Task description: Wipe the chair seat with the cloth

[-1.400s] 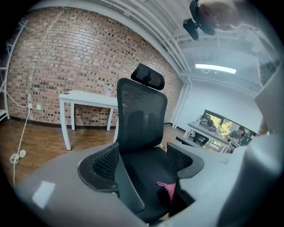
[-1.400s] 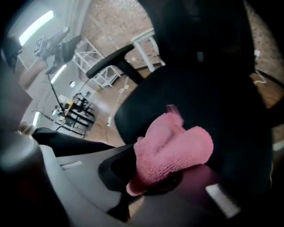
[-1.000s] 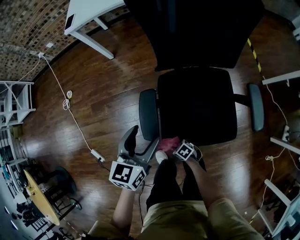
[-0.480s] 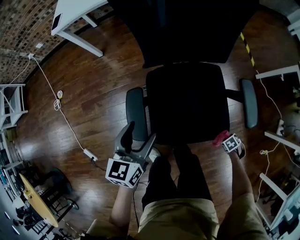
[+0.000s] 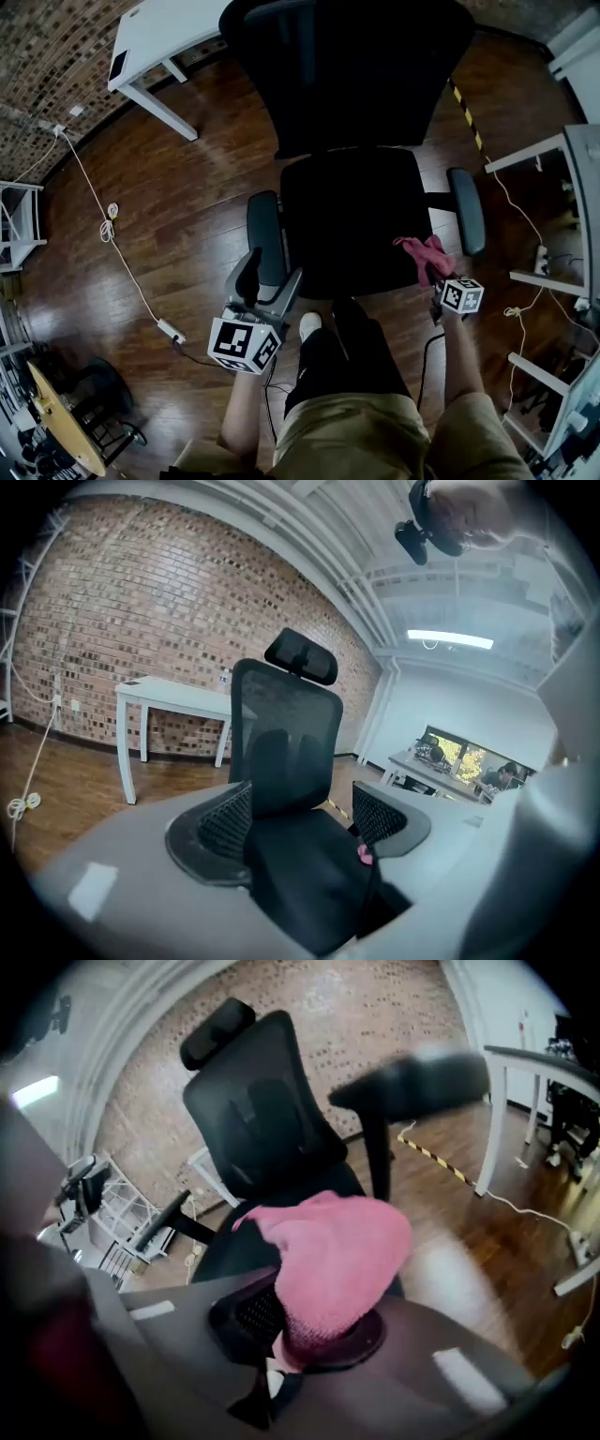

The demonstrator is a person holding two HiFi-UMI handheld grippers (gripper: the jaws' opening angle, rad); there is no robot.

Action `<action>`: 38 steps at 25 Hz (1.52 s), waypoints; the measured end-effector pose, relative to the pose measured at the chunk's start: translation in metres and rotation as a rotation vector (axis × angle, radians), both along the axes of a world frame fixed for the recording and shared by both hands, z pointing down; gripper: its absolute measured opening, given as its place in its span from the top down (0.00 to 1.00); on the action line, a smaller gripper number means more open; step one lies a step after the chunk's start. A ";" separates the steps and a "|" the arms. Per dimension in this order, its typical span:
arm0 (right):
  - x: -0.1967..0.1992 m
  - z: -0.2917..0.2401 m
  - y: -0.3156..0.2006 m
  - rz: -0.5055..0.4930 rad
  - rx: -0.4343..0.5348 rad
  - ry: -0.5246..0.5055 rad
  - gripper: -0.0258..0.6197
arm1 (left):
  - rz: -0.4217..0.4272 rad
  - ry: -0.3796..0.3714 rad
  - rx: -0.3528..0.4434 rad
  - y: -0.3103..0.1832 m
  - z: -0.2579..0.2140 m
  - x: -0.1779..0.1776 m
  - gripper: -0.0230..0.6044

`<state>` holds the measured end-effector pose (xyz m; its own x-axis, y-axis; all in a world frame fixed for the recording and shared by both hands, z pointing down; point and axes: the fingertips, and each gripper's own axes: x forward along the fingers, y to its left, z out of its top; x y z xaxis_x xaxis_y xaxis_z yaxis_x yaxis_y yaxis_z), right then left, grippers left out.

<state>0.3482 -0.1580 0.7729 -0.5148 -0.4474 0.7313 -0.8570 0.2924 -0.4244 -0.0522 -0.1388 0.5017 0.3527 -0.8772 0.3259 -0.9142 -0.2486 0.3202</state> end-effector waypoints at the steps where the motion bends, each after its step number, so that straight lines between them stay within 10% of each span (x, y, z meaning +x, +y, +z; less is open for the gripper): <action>1: -0.017 -0.023 0.002 -0.005 0.052 -0.031 0.93 | 0.011 0.005 0.022 0.004 -0.011 0.002 0.45; 10: -0.131 -0.288 0.083 0.044 0.526 -0.167 0.93 | 0.095 -0.026 0.206 0.084 -0.113 0.023 0.46; 18: -0.174 -0.437 0.163 -0.214 0.822 -0.119 0.93 | -0.001 -0.098 0.359 0.174 -0.198 0.034 0.48; 25: -0.123 -0.455 0.227 -0.304 0.883 -0.197 0.93 | -0.140 -0.165 0.416 0.254 -0.234 0.081 0.49; 34: 0.018 -0.441 0.310 -0.354 0.869 -0.199 0.93 | -0.228 -0.190 0.334 0.346 -0.228 0.242 0.49; 38: 0.020 -0.467 0.314 -0.368 0.933 -0.192 0.93 | -0.249 -0.239 0.359 0.361 -0.252 0.248 0.49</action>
<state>0.3685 0.1565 0.3056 -0.8071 -0.5871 0.0627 -0.5888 0.8081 -0.0131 0.1955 0.2223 0.2500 0.0702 -0.9969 0.0342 -0.9972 -0.0692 0.0292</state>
